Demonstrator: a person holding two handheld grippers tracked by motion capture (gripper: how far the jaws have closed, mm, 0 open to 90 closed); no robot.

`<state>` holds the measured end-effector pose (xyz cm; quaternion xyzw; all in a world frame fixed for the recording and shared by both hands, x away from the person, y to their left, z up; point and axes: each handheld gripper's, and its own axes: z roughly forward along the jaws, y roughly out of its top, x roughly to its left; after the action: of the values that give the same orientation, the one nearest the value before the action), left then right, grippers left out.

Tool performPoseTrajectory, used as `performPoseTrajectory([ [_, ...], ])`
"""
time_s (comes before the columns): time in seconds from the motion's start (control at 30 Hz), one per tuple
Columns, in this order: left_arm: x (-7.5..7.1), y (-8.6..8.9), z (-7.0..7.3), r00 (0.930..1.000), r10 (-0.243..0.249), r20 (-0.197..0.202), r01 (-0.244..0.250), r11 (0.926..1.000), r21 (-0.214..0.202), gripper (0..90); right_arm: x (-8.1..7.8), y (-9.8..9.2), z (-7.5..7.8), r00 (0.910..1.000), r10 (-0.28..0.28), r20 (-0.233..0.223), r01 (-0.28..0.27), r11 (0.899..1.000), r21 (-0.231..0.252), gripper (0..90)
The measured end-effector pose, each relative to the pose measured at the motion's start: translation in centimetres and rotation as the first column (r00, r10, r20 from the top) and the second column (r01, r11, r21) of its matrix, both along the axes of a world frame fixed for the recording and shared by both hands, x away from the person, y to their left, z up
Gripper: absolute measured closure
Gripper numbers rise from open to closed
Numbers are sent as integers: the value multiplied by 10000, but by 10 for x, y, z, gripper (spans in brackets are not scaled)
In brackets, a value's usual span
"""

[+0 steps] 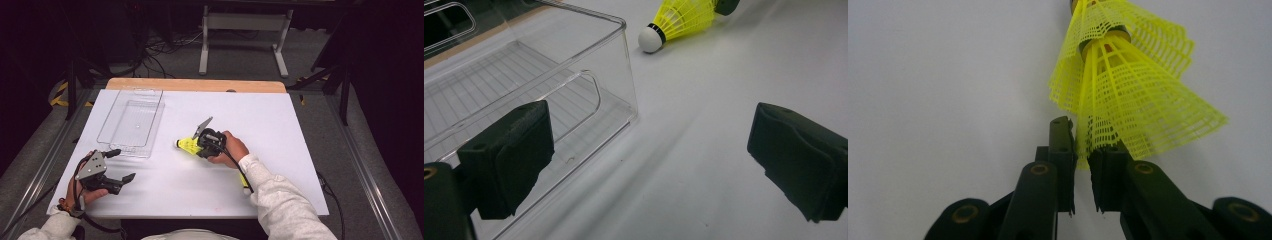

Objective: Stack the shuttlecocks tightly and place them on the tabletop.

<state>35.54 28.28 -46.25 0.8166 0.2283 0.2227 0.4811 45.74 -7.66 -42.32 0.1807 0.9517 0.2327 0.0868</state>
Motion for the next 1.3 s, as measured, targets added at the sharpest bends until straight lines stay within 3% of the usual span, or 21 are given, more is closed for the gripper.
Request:
performPoseTrajectory([
  [0.27, -1, 0, 1, 10000, -25, 14, 25, 10000, 4, 56, -1, 5, -2, 10000, 61, 78, -60, 9999, -143, 806],
  [0.43, -1, 1, 1, 10000, -26, -10, 26, 10000, -52, 56, -1, 2, 1, 9997, -46, 224, 47, 10000, -75, 717],
  [0.87, -1, 0, 1, 10000, -45, -15, 45, 10000, -20, 57, -6, -1, 9, 9984, -6, 569, 9, 10000, -43, 614],
  [0.97, -1, 0, 1, 10000, -36, -11, 36, 10000, -22, 57, -7, -2, 12, 9979, -2, 654, 0, 10000, 18, 574],
  [1.3, -1, 1, 1, 10000, -20, -7, 20, 10000, -14, 58, -12, -9, 22, 9970, 65, 766, -91, 9994, 345, 557],
])
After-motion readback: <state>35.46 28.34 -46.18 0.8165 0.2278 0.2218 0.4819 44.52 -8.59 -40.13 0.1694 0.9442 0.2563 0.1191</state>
